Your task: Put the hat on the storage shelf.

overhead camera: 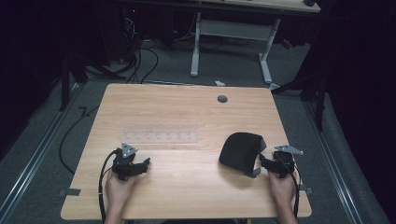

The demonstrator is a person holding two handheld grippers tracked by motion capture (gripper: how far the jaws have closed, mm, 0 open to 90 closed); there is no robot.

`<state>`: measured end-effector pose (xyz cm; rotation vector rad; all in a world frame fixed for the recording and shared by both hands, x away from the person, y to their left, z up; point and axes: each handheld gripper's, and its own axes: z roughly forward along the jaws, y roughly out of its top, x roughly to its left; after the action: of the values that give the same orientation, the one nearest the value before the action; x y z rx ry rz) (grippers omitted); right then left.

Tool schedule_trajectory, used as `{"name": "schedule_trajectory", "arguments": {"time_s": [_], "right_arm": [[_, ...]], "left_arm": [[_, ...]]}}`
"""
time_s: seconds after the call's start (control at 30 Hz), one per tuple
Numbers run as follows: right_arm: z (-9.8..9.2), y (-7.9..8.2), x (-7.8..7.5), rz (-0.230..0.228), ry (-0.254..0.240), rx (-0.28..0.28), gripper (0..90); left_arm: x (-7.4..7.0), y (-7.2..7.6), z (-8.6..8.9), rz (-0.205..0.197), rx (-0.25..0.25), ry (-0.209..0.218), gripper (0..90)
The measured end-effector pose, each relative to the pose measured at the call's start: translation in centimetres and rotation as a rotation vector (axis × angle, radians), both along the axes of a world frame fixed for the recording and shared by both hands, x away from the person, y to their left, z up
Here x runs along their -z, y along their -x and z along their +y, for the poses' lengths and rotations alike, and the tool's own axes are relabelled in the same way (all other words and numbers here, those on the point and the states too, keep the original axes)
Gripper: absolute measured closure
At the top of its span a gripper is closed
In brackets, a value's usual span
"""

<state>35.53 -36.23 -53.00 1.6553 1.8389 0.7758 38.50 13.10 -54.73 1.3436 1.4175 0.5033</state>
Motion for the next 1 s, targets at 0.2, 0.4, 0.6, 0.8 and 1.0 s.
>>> {"name": "schedule_trajectory", "arguments": {"time_s": [0.2,0.4,0.6,0.8,1.0], "right_arm": [[0.0,0.0,0.0,-0.002,-0.001,0.004,35.4],[-0.1,0.1,0.0,0.004,-0.003,-0.001,35.2],[-0.1,0.1,0.0,0.004,-0.004,-0.005,34.1],[0.3,0.1,0.0,-0.019,0.075,0.002,29.2],[0.4,0.2,0.0,-0.03,0.087,-0.04,33.8]], "left_arm": [[0.0,0.0,0.0,0.0,-0.001,0.0,27.1],[0.0,0.0,0.0,0.0,-0.001,-0.001,27.0],[0.0,-0.1,0.0,0.002,-0.004,-0.002,27.1],[0.0,-0.1,0.0,0.001,-0.005,-0.003,27.1],[0.0,-0.1,-0.1,0.001,-0.006,-0.003,27.1]]}}
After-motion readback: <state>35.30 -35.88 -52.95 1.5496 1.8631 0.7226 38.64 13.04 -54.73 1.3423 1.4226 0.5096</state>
